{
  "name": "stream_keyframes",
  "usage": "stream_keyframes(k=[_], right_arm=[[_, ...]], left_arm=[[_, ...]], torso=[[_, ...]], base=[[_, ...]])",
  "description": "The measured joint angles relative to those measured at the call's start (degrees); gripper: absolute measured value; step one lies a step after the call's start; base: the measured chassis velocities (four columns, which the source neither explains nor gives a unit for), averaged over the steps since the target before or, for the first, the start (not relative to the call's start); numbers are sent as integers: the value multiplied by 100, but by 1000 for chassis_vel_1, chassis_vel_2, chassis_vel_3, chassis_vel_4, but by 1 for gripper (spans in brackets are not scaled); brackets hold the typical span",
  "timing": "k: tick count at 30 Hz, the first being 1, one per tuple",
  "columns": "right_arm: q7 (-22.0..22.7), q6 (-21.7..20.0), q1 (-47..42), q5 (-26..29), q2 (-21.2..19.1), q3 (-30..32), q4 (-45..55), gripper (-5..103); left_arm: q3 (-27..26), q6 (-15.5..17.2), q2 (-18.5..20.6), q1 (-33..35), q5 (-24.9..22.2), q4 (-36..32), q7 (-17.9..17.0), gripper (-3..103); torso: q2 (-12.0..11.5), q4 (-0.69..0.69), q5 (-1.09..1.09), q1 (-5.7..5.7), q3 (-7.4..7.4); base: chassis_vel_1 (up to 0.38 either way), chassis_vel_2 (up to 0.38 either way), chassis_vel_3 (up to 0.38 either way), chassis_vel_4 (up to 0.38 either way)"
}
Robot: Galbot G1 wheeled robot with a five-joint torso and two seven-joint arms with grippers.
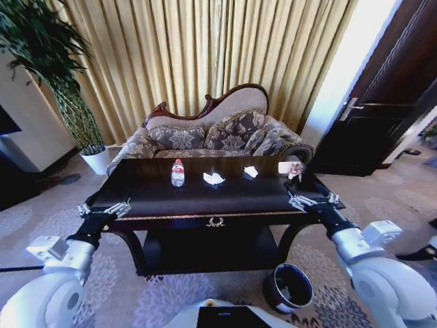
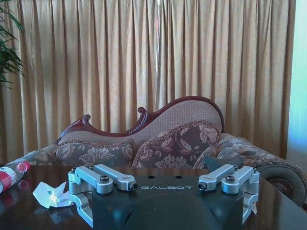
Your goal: Move to the front of the table and place the trash on the table into the trash bin.
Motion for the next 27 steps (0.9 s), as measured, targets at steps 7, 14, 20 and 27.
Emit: stream_keyframes(k=[7, 14, 20, 27], right_arm=[[437, -407, 497, 600, -492, -49, -169, 100], [586, -441, 1269, 978, -985, -228, -1347, 100], [779, -442, 2282, 1043, -1382, -886, -2628, 100], [1020, -525, 2979, 1014, -1509, -1462, -3420, 100]], left_arm=[[0, 7, 1, 36, -8, -1, 4, 100], [8, 8, 13, 79, -7, -1, 8, 100], [43, 0, 41, 79, -9, -1, 6, 100], [74, -7, 102, 62, -9, -1, 6, 100]], torso=[[4, -1, 1, -7, -3], [1, -1, 1, -3, -1], [2, 0, 3, -4, -1], [1, -1, 2, -3, -1]], base=[[0, 0, 0, 0], [0, 0, 0, 0], [0, 0, 0, 0], [0, 0, 0, 0]])
